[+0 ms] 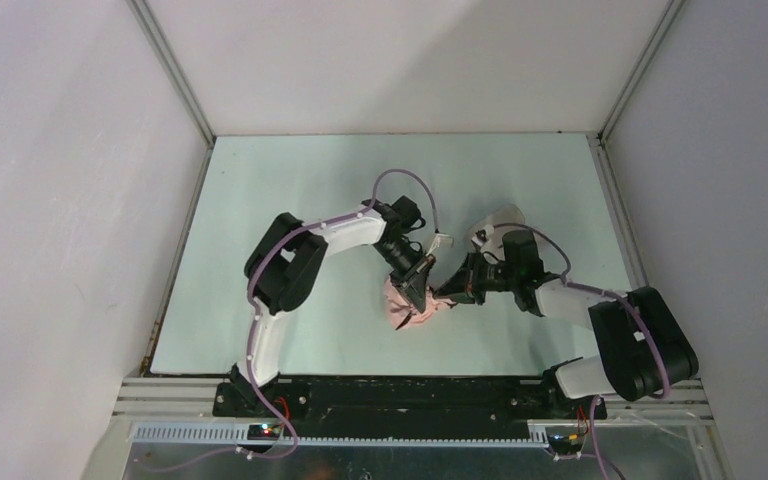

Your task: Put away the umbrella

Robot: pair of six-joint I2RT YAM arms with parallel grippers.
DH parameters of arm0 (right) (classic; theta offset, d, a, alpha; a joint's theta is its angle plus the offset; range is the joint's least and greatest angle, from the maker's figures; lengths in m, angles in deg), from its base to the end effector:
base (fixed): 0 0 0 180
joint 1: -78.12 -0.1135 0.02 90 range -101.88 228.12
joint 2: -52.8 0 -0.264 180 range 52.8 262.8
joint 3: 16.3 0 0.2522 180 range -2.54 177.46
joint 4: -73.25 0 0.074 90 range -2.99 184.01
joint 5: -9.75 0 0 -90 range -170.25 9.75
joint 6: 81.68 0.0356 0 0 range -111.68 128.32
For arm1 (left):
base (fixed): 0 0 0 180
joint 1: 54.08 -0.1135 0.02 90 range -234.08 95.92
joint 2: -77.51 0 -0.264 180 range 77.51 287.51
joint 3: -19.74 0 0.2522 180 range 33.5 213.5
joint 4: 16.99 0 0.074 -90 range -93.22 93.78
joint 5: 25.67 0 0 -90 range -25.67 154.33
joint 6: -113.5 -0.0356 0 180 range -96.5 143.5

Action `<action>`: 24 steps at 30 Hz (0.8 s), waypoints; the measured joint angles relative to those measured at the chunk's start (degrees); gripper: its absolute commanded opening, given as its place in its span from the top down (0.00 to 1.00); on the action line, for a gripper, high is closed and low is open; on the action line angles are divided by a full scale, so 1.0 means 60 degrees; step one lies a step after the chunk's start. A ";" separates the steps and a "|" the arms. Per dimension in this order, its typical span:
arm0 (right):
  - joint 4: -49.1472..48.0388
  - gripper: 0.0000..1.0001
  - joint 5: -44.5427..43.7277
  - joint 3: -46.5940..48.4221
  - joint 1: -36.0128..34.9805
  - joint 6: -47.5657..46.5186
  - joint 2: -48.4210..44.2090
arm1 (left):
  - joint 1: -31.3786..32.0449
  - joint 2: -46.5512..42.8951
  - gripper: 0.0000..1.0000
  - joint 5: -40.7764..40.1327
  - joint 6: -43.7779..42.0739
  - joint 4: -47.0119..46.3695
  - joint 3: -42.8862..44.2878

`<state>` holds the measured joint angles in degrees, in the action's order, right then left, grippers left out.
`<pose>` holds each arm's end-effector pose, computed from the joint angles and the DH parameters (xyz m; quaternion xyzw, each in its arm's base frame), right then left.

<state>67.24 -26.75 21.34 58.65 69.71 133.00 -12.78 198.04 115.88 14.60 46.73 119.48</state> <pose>0.2142 0.1061 0.1464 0.0963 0.8172 0.5664 0.0450 0.2814 -0.2843 0.1557 -0.4004 -0.8057 0.4291 0.0798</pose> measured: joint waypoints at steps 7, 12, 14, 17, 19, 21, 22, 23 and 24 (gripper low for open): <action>0.2361 1.00 -0.1220 0.1530 -0.0401 -0.2175 0.0011 | -0.0667 0.0718 1.00 0.1111 0.0153 0.0157 0.0331; 0.2900 1.00 -0.1559 0.1741 -0.0408 -0.3180 0.0696 | -0.0845 0.1344 1.00 0.1581 0.0171 0.0535 0.0820; 0.2790 1.00 -0.1512 0.1741 -0.0404 -0.3279 0.1100 | -0.0896 0.1497 1.00 0.1701 0.0175 0.0612 0.0907; 0.2514 1.00 -0.1370 0.1785 -0.0397 -0.3333 0.1428 | -0.1013 0.1668 1.00 0.1880 0.0222 0.0674 0.0962; 0.2368 1.00 -0.1322 0.1847 -0.0393 -0.3355 0.1625 | -0.1115 0.1730 1.00 0.1971 0.0266 0.0667 0.0962; 0.2233 1.00 -0.1300 0.1891 -0.0386 -0.3388 0.1756 | -0.1202 0.1770 1.00 0.2018 0.0339 0.0641 0.0962; 0.2167 1.00 -0.1275 0.1905 -0.0375 -0.3413 0.1800 | -0.1242 0.1789 1.00 0.2033 0.0401 0.0627 0.0962; 0.2142 1.00 -0.1253 0.1916 -0.0368 -0.3421 0.1821 | -0.1257 0.1792 1.00 0.2033 0.0419 0.0623 0.0962; 0.2113 1.00 -0.1213 0.1916 -0.0361 -0.3432 0.1832 | -0.1264 0.1792 1.00 0.2029 0.0437 0.0623 0.0965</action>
<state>79.92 -34.03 32.84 56.49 49.12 143.99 -20.37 208.79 128.06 17.22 50.47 125.27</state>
